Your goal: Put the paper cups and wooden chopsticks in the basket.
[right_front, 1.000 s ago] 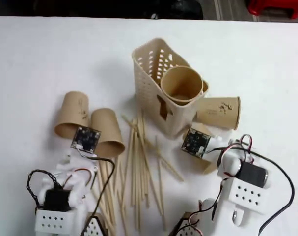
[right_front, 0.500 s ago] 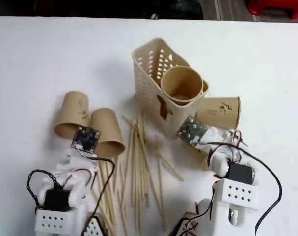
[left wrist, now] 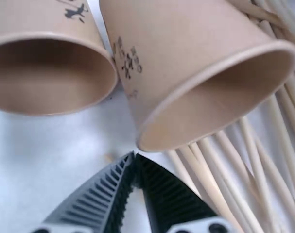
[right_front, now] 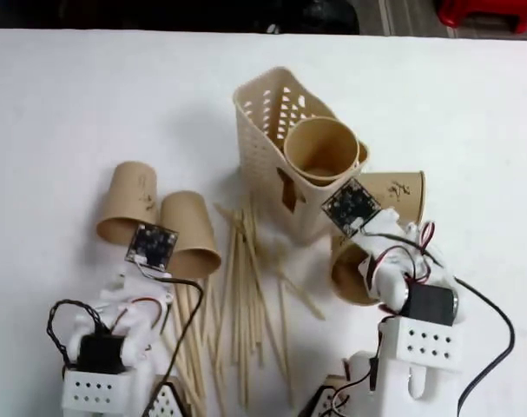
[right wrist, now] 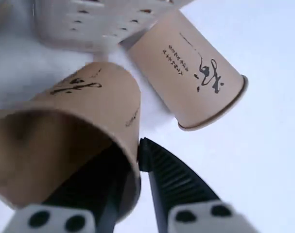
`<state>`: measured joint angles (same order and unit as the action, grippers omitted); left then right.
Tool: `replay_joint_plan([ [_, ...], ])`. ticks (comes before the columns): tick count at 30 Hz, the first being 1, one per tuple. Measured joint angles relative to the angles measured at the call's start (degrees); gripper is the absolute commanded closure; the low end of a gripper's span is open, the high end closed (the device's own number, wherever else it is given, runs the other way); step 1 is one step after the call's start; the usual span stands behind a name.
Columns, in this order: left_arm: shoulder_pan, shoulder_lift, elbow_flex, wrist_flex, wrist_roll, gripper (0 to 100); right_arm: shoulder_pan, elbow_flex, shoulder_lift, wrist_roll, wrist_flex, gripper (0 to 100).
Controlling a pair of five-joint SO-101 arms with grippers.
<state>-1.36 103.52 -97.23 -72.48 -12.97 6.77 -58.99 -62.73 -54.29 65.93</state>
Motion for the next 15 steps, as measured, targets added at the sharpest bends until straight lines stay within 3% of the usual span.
replay_joint_plan([
  [15, 0.0, 0.0, 0.0, 0.0, 0.0, 98, 0.0, 21.63, 0.0, 8.35, 19.34, 97.9],
])
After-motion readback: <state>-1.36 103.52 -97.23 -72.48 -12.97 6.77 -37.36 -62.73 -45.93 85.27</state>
